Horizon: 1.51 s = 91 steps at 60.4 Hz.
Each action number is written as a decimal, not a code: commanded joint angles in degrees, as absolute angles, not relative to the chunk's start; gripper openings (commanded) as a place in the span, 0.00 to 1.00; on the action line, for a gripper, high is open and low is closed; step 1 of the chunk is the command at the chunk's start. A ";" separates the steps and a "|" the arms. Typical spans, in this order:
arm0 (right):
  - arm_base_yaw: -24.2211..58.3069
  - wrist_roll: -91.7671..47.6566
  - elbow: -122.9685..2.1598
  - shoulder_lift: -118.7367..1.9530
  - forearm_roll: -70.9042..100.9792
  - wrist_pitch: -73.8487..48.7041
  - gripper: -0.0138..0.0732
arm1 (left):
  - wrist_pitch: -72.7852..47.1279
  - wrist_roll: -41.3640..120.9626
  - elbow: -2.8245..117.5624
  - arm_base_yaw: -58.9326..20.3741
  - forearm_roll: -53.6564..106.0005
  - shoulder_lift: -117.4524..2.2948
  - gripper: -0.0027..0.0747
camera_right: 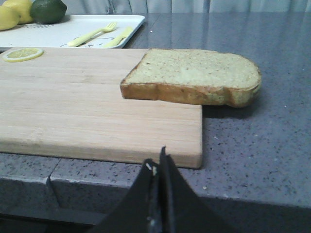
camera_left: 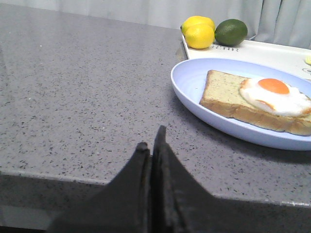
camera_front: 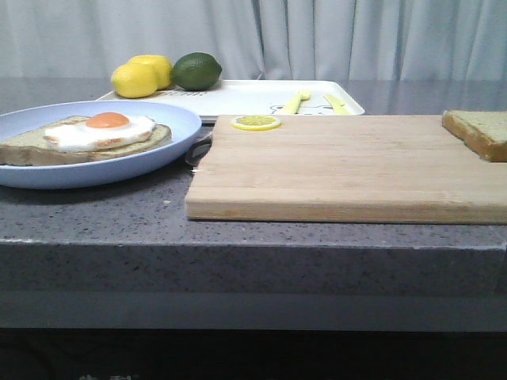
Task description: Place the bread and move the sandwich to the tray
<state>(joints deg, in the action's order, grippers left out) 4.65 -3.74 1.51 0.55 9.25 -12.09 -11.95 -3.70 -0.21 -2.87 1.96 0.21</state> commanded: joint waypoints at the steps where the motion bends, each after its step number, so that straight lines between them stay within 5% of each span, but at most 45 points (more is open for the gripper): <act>1: 4.27 -3.88 1.29 1.77 8.94 -7.71 0.07 | -7.30 -4.08 -0.86 -2.82 2.10 1.51 0.01; 64: 4.27 -3.88 1.29 1.77 8.94 -7.71 0.07 | -6.79 -4.08 -0.86 -2.82 2.10 1.51 0.01; 91: 4.27 -3.88 1.15 1.77 14.11 -2.36 0.07 | 3.77 -4.08 -0.86 -2.82 5.94 1.51 0.01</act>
